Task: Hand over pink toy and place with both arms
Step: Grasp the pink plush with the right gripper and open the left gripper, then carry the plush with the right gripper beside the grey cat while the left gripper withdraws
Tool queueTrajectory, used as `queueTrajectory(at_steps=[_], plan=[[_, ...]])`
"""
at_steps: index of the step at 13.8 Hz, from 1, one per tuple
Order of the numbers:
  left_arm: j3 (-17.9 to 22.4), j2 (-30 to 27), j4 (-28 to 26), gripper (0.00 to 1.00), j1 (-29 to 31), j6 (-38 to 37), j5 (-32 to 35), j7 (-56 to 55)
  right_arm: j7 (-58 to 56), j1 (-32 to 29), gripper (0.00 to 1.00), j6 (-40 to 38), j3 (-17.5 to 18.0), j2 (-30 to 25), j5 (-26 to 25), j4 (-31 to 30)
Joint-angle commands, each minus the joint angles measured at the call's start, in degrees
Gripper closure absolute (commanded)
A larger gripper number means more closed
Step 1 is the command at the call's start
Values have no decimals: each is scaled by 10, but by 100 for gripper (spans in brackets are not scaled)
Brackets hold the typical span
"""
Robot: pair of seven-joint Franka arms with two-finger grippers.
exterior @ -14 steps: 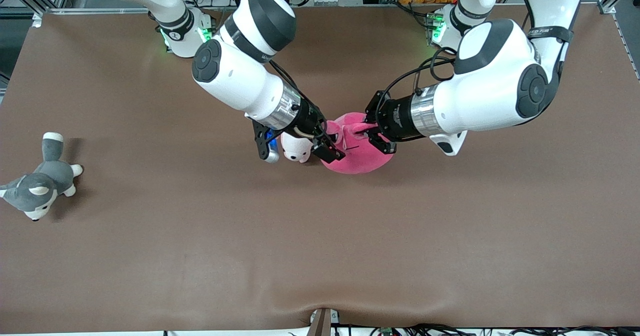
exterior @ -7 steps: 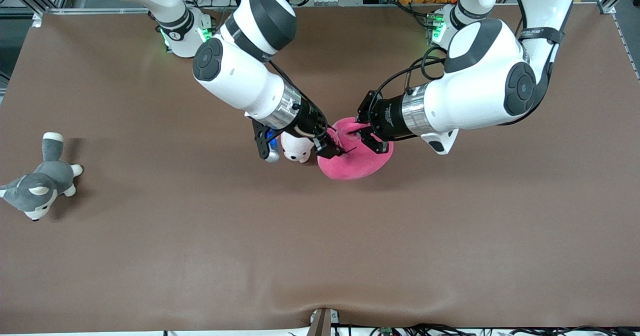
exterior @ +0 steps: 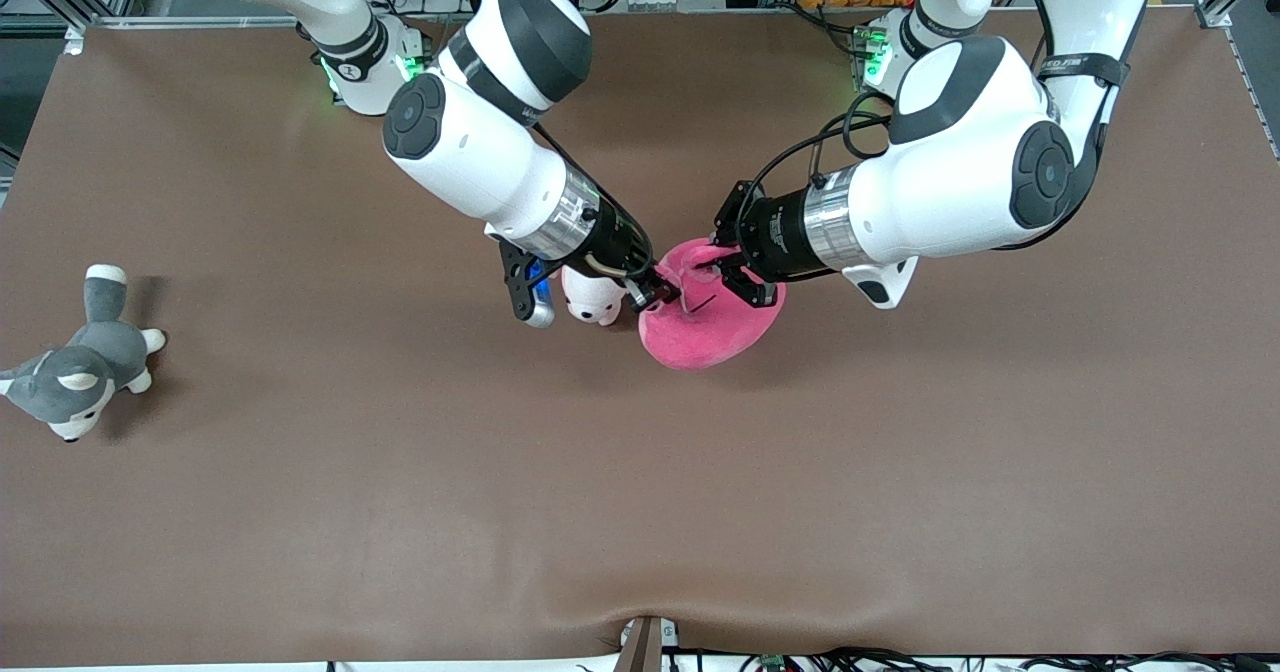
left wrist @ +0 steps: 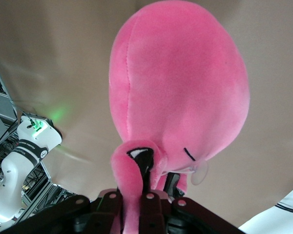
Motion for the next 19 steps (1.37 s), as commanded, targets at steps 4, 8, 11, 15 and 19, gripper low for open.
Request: queueTrajectory(at_steps=[4,8,11,15,19], plan=[[8,-21,12,0,11,-9,2,43,1,-46,100,-37,-4,-11,-40,12],[17,-50,18,0,57,-65,48,181,-34,-99,100,-118,-5,-34,-44,7],[17,-66,18,0,126,-117,58,342,-41,-148,100,-217,-23,-53,-61,7],[17,-88,19,0,156,-191,158,555,-50,-210,100,-299,-25,-55,-64,-14],[17,-109,19,0,163,-247,278,760,-115,-280,100,-318,-25,-55,-66,-82]])
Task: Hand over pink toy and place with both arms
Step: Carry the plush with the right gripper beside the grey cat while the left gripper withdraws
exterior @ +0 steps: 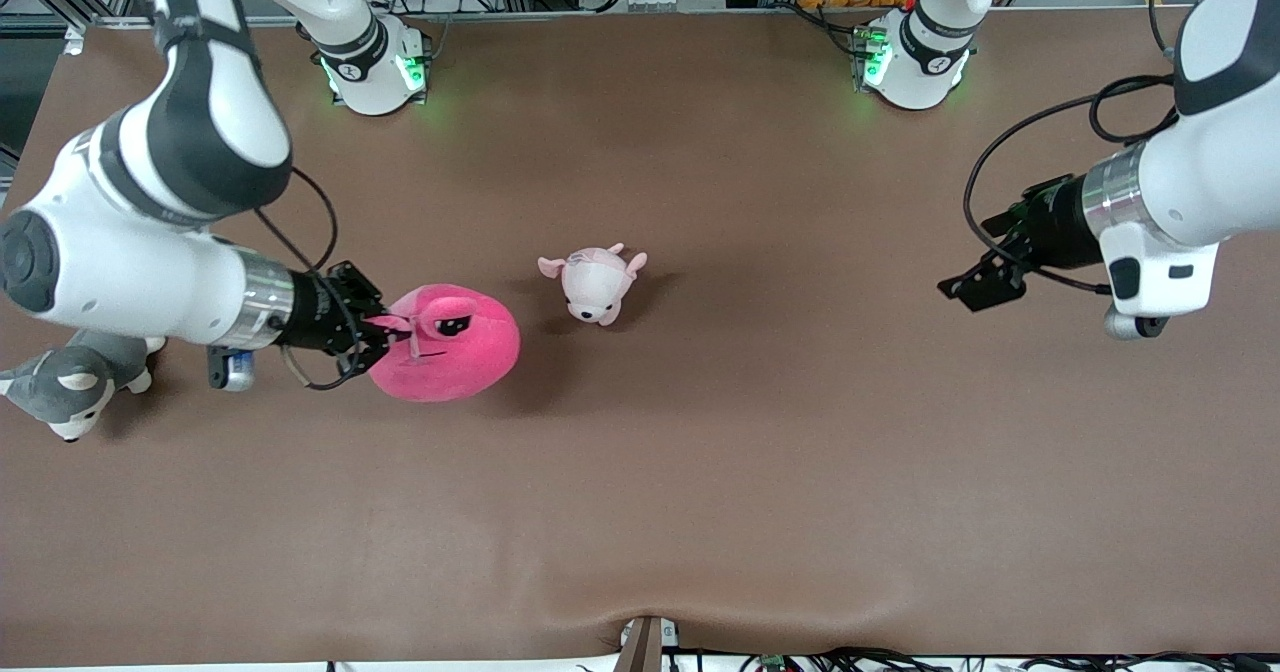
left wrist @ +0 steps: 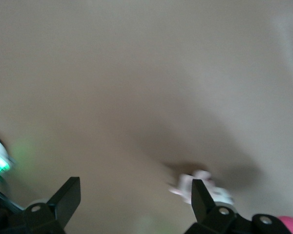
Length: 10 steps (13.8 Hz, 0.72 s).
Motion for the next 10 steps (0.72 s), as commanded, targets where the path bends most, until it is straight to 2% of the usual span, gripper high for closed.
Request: queueTrajectory(at_steps=[1,4,8,10], plan=[[0,-27,-4,0,11,-17,63,107,-47,-51,100,-6,10,-12,-5,-57],[-1,-58,-7,0,37,-32,68,152,-105,-98,100,-23,10,-13,-9,-100],[5,-84,-13,0,63,-47,68,279,-217,-172,100,-43,10,-12,-21,-145],[55,-104,-28,0,36,-45,68,340,-263,-200,100,-41,10,-6,-23,-157]])
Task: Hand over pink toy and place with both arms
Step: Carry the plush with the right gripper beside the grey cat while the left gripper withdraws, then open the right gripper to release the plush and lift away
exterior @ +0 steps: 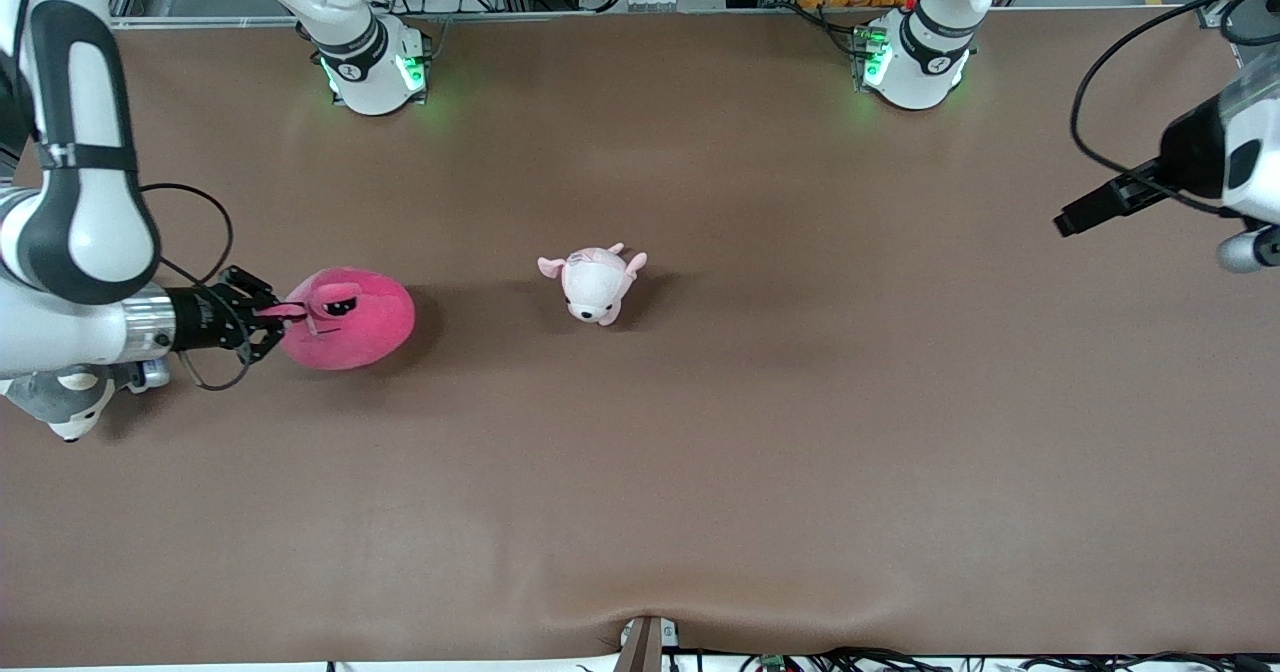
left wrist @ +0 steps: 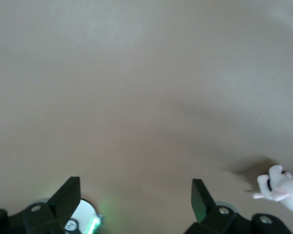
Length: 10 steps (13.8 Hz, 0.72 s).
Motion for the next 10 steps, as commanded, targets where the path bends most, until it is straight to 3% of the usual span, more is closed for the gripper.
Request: queueTrajectory(at_steps=[1,3,4,5,8,10], plan=[[61,-34,-33,0,-39,-2,8,73,-49,-36,100,-1,12,-4,-7,-20],[138,-61,-64,0,-108,-1,3,110,-73,-48,99,2,11,4,-7,-26],[180,-83,-96,0,-141,13,-2,114,-100,-56,75,2,11,8,-9,-29],[190,-98,-121,0,-149,27,-6,115,-139,-59,47,5,11,12,-22,-37],[194,-154,-213,0,-152,98,-7,146,-169,-60,3,21,12,13,-44,-55],[195,-158,-224,0,-160,105,-7,151,-180,-54,0,20,12,12,-51,-52]])
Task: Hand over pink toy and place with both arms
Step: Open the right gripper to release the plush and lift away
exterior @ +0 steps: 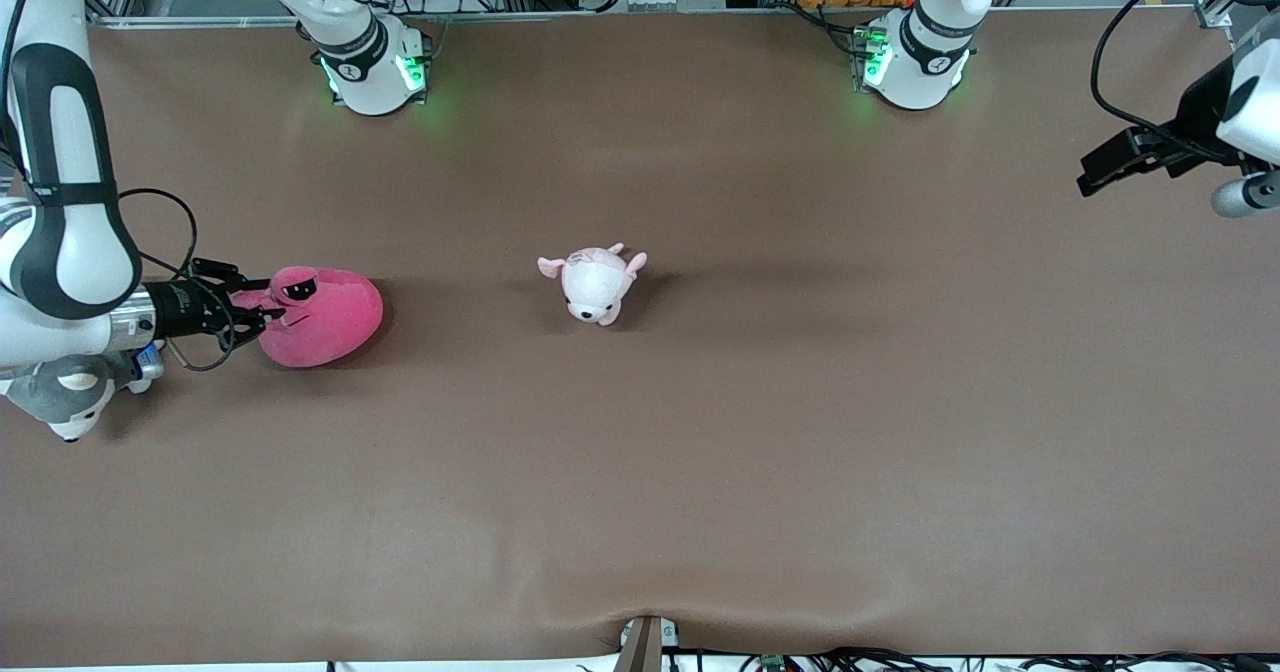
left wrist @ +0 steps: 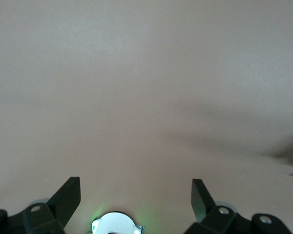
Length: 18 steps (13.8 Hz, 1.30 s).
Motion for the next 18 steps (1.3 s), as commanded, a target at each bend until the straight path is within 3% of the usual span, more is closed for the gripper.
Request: queueTrajectory(at_steps=[1,3,5,8,13,18], plan=[[24,-35,-52,0,-28,36,-6,15,-14,-4,0,0,12,-12,-25,1],[36,-41,-63,0,-37,56,-7,21,-17,7,0,-8,13,-23,-47,23],[35,-40,-68,0,-32,74,-20,24,-93,14,0,-8,13,-45,-72,42],[35,-40,-69,0,-33,77,-20,24,-243,21,0,-6,16,-105,-84,54],[32,-31,-49,0,-31,54,-21,24,-393,72,0,-5,16,-206,-125,55],[30,-20,-38,0,-34,44,-15,24,-441,117,0,-42,19,-288,-178,53]])
